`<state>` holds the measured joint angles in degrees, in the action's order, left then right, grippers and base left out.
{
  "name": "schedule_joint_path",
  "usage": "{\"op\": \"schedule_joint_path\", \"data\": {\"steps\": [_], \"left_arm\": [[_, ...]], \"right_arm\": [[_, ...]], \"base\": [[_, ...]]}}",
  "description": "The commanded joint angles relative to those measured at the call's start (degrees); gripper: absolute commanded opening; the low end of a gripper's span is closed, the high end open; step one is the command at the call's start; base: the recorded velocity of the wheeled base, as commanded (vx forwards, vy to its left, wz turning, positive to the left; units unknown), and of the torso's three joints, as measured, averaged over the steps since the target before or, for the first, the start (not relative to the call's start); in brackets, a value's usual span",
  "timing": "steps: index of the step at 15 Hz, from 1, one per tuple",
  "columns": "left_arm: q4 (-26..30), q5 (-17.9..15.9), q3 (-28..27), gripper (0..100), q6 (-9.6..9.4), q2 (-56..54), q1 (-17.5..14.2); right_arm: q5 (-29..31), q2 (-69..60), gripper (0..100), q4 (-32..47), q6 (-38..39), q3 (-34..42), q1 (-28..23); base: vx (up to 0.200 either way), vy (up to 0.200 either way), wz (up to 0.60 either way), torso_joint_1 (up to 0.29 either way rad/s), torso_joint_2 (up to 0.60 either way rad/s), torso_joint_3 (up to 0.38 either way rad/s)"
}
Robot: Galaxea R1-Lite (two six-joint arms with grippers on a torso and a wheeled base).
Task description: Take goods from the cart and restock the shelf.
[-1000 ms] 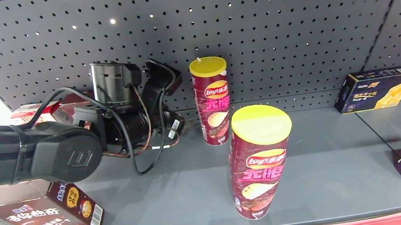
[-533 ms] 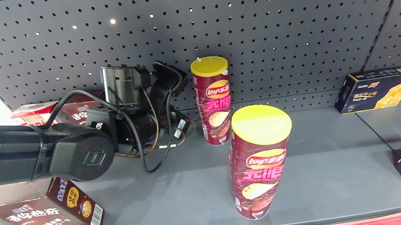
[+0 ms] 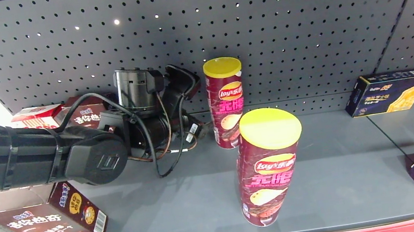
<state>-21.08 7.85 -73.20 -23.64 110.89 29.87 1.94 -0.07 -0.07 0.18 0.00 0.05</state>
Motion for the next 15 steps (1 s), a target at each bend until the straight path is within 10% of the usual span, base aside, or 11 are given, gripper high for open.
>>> {"op": "schedule_joint_path", "data": {"steps": [1, 12, 15], "left_arm": [[0.0, 0.0, -0.3, 100, -0.01, 0.6, 0.2], [0.1, -0.1, 1.0, 100, 0.96, -6.0, -1.0], [-0.1, -0.1, 5.4, 100, 6.06, -15.5, -0.6]], "right_arm": [[0.0, 0.1, 100, 0.0, 0.0, 0.0, 0.0], [0.0, 0.1, 100, 0.0, 0.0, 0.0, 0.0], [0.0, 0.1, 100, 0.0, 0.0, 0.0, 0.0]], "base": [[0.000, 0.000, 0.00, 0.000, 0.00, 0.000], [0.000, 0.000, 0.00, 0.000, 0.00, 0.000], [0.000, 0.000, 0.00, 0.000, 0.00, 0.000]]}}
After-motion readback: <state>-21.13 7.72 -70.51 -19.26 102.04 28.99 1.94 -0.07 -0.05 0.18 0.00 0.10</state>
